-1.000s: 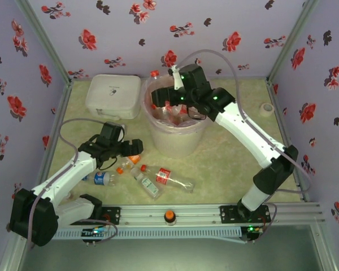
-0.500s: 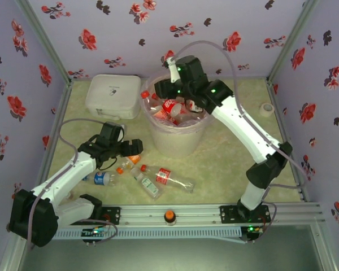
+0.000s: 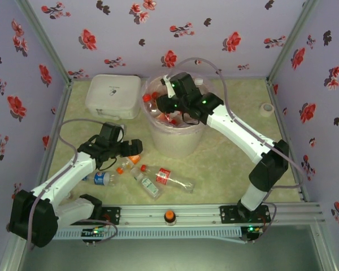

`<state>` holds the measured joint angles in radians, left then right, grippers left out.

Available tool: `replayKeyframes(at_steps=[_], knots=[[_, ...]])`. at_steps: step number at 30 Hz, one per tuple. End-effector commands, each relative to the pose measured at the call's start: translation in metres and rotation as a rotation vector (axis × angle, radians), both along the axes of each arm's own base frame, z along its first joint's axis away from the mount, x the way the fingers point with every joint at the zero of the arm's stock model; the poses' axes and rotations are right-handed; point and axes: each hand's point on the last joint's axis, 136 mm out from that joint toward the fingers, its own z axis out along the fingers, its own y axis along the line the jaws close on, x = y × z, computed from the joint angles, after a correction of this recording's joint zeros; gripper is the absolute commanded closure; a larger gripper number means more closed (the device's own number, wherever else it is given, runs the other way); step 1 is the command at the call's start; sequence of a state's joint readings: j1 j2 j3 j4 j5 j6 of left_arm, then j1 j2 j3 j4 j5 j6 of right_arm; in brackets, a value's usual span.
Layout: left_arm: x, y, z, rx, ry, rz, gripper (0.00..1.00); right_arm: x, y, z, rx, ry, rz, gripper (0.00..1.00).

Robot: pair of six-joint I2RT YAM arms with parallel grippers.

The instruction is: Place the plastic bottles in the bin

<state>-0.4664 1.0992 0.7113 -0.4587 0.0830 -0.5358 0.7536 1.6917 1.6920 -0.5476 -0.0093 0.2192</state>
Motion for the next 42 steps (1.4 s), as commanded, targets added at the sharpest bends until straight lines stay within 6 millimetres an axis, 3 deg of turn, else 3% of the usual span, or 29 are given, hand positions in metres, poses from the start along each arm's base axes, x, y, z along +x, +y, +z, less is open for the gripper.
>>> replayKeyframes(at_steps=[1,5,10,13,16,22,27,30,33,42], knots=[[-0.003,0.002,0.004,0.012,0.014,-0.013,0.04,-0.001,-0.015,-0.029,-0.111,0.076,-0.024,0.62],[-0.007,0.007,0.0,0.054,0.047,-0.025,0.04,0.003,-0.015,0.012,-0.065,0.004,-0.019,0.54],[-0.021,0.016,-0.003,0.121,0.12,-0.048,0.02,-0.004,-0.029,0.07,0.029,-0.102,-0.024,0.26],[-0.034,0.022,-0.001,0.15,0.167,-0.05,0.01,-0.012,-0.043,0.097,0.086,-0.16,-0.035,0.16],[-0.048,0.03,0.003,0.199,0.206,-0.054,0.0,-0.018,-0.061,0.11,0.109,-0.202,-0.061,0.12],[-0.089,0.05,0.006,0.304,0.353,0.014,0.0,-0.018,-0.118,0.104,0.115,-0.212,-0.197,0.11],[-0.108,0.08,0.017,0.208,0.364,0.429,0.04,-0.02,-0.155,0.085,0.169,-0.174,-0.274,0.11],[-0.106,0.088,0.027,0.003,0.263,0.662,0.02,-0.014,-0.167,0.069,0.17,-0.138,-0.298,0.11],[-0.108,0.093,0.027,-0.117,0.235,0.787,0.0,-0.011,-0.172,0.058,0.167,-0.109,-0.3,0.11],[-0.122,0.114,0.002,-0.121,0.274,1.021,0.0,-0.018,-0.201,0.05,0.151,-0.135,-0.347,0.11]])
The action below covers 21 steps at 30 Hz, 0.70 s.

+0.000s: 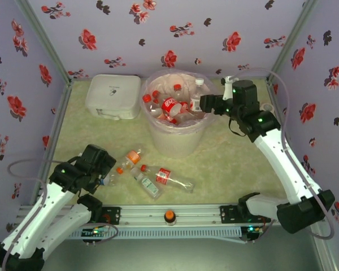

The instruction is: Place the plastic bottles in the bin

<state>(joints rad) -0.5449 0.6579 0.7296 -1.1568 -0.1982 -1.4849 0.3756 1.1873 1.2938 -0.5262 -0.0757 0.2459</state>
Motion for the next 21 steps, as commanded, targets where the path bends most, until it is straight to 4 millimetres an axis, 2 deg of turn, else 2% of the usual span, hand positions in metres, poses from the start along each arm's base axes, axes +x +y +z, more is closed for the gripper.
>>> replayKeyframes(at_steps=[1,4,10,14,17,21], knots=[[-0.009,0.015,-0.02,0.027,0.053,0.149,0.0,0.002,-0.016,0.013,0.025,-0.059,-0.028,0.11],[-0.01,0.014,-0.04,0.016,0.065,0.17,0.0,0.006,-0.028,0.007,0.051,-0.034,-0.046,0.11],[-0.003,0.004,-0.073,-0.03,0.077,0.195,0.01,0.007,-0.036,-0.003,0.075,-0.009,-0.053,0.11],[0.001,0.004,-0.083,-0.025,0.077,0.201,0.06,0.008,-0.039,-0.006,0.08,-0.003,-0.059,0.11],[0.006,0.002,-0.089,-0.028,0.074,0.199,0.14,0.009,-0.039,-0.007,0.081,0.004,-0.06,0.11],[0.009,0.004,-0.081,-0.004,0.065,0.181,0.28,0.009,-0.041,-0.005,0.085,0.005,-0.067,0.12]])
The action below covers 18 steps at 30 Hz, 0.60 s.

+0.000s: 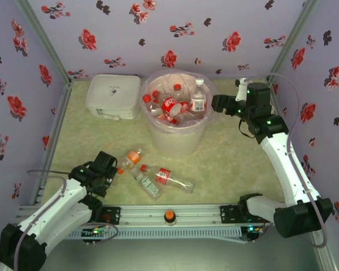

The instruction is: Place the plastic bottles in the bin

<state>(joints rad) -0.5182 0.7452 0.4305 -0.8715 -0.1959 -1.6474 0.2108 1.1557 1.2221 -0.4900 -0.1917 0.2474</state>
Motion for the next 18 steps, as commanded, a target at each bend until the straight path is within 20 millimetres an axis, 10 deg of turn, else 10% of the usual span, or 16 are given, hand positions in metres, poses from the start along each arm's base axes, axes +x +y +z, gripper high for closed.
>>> replayKeyframes(at_steps=[1,6,12,18], knots=[[0.006,0.004,0.009,0.02,-0.027,0.001,0.32,0.0,0.0,0.008,0.034,-0.016,-0.003,0.12],[0.018,0.009,0.038,0.066,-0.083,-0.045,0.38,-0.004,-0.007,0.017,0.025,-0.022,-0.024,0.12],[0.052,0.026,0.13,0.266,-0.245,-0.22,0.45,-0.012,-0.013,0.044,0.019,-0.053,-0.04,0.12],[0.095,-0.017,0.222,0.358,-0.46,-0.645,0.52,-0.021,0.015,0.087,0.17,-0.101,0.087,0.13]])
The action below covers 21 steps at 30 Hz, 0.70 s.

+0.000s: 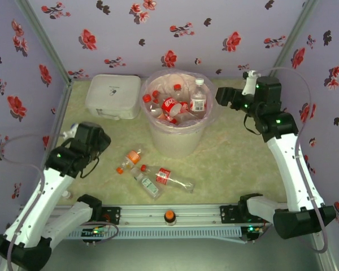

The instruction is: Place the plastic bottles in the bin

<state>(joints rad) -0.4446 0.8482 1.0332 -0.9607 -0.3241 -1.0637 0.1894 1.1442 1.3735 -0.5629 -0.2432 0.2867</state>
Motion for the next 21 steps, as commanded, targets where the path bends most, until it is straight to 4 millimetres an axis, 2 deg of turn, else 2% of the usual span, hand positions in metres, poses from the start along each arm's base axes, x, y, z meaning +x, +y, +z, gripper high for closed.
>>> replayKeyframes(at_steps=[1,3,6,10,12,15,21], knots=[[0.014,-0.025,0.043,0.17,-0.12,-0.335,0.56,-0.013,0.025,0.039,0.129,-0.041,0.122,0.14],[0.015,-0.047,0.072,0.144,-0.239,-0.472,0.64,-0.018,0.045,0.055,0.176,-0.048,0.209,0.16],[0.004,-0.083,0.107,0.075,-0.39,-0.677,0.78,-0.029,0.089,0.072,0.2,-0.051,0.374,0.16],[-0.015,-0.117,0.124,0.012,-0.487,-0.866,1.0,-0.048,0.158,0.091,0.24,-0.06,0.605,0.16],[-0.024,-0.13,0.128,-0.02,-0.532,-0.934,1.0,-0.053,0.186,0.095,0.261,-0.049,0.682,0.17],[-0.038,-0.144,0.133,-0.037,-0.588,-1.019,1.0,-0.059,0.223,0.089,0.25,-0.007,0.766,0.16],[-0.042,-0.157,0.124,-0.023,-0.571,-1.084,1.0,-0.073,0.269,0.073,0.263,0.059,0.889,0.11]])
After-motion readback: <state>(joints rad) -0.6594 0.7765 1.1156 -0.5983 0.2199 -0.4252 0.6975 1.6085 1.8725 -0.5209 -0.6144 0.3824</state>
